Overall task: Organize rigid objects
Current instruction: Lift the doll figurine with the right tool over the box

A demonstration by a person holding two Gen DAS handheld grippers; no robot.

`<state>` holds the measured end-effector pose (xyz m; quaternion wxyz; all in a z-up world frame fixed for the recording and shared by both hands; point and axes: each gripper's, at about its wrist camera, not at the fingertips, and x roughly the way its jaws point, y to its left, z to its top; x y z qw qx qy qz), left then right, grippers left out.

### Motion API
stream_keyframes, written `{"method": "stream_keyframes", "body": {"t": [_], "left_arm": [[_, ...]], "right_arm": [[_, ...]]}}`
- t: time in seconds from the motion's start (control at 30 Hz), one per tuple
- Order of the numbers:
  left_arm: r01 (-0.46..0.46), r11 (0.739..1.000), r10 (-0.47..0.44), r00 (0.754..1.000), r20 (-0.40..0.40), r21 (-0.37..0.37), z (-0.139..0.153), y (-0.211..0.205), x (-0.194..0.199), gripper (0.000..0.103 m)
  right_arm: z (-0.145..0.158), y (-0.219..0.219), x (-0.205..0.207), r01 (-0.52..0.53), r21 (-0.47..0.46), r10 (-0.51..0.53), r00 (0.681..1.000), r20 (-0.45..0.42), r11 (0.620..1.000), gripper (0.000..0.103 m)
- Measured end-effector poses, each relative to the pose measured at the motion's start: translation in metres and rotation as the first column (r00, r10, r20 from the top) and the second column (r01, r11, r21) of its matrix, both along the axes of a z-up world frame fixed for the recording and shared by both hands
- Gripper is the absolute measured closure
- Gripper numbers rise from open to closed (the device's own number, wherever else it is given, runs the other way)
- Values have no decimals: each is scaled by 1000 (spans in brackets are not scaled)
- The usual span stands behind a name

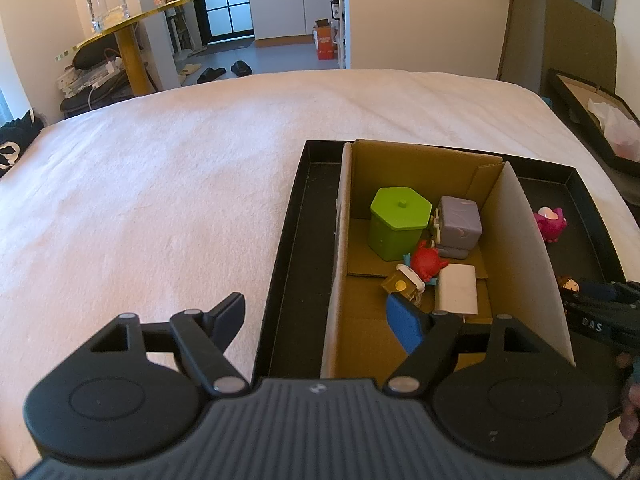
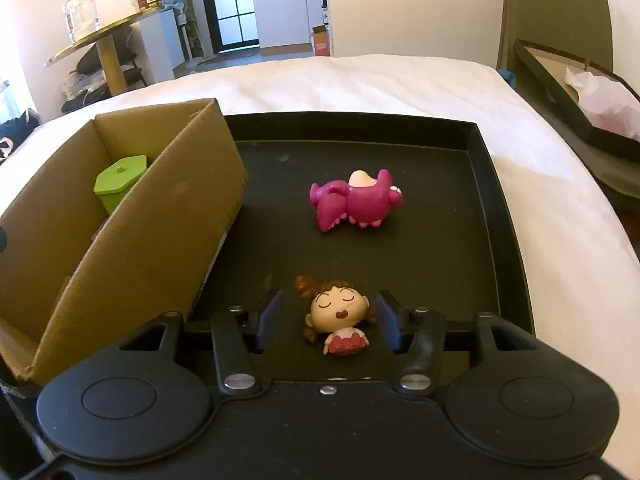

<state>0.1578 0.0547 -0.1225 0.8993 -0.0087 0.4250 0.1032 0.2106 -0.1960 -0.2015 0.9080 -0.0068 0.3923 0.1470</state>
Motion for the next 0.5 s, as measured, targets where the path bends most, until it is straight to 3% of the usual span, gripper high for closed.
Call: {"method": "stream_keyframes", "body": {"t": [0.07,0.13,0.5], "left_arm": [[0,1000,0,1000,1,-2,0,0,0,26],[1,1000,-1,1000,4,-8,0,1,-1,26],[-5,999,6,1000,21,-38,2,5,-2,26]], "right_arm": [[-3,1,3,7,-17,-7,1000,-3,1000,55],[-5,2,4,-1,-34,1,1000,-2,999,65],[13,2,-8,-21,-60,22,1000,11,998,68]]}}
